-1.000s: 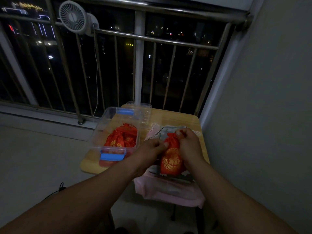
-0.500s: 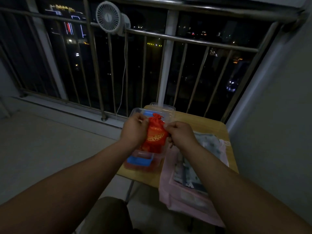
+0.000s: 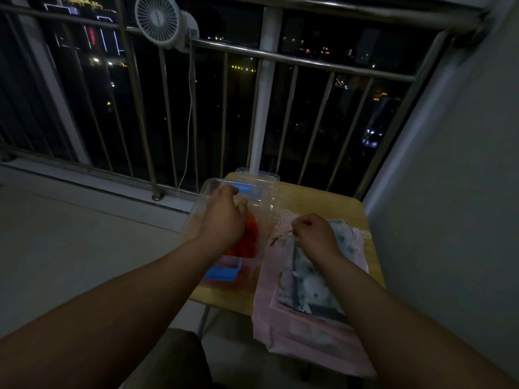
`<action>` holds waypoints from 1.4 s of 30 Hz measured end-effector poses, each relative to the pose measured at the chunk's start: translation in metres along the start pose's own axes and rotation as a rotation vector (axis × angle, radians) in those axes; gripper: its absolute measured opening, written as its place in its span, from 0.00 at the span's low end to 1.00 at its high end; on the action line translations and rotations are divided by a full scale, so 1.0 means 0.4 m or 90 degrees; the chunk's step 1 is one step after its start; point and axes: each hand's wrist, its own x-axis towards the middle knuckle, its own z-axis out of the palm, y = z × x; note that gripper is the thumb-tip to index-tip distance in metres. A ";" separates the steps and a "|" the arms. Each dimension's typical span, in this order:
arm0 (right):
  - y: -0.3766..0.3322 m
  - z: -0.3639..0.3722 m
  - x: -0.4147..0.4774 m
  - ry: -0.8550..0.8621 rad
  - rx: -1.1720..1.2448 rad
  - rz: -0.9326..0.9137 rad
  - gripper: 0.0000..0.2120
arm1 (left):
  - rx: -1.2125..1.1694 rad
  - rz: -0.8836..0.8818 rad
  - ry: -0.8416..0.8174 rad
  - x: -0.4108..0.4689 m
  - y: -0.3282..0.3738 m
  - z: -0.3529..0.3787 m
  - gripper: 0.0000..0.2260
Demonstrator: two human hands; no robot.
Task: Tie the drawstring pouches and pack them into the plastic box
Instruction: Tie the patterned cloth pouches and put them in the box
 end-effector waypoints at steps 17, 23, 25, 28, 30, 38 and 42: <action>0.329 -0.213 0.027 0.023 -0.129 0.135 0.12 | -0.043 -0.080 -0.304 -0.124 0.100 0.371 0.10; 0.356 -0.223 0.073 0.027 -0.178 0.100 0.11 | -0.049 -0.161 -0.319 -0.068 0.066 0.441 0.11; 0.361 -0.221 0.074 0.077 -0.208 0.074 0.06 | -0.032 -0.170 -0.325 -0.053 0.063 0.449 0.12; 0.364 -0.213 0.079 0.151 -0.206 0.036 0.03 | -0.022 -0.157 -0.295 -0.044 0.057 0.463 0.11; 0.372 -0.207 0.089 0.159 -0.212 0.053 0.03 | -0.021 -0.148 -0.267 -0.051 0.057 0.468 0.09; 0.372 -0.215 0.072 0.056 -0.144 0.035 0.10 | -0.004 -0.139 -0.254 -0.069 0.051 0.464 0.08; 0.320 -0.238 0.033 0.060 0.152 0.122 0.13 | -0.067 -0.186 -0.232 -0.086 0.065 0.449 0.13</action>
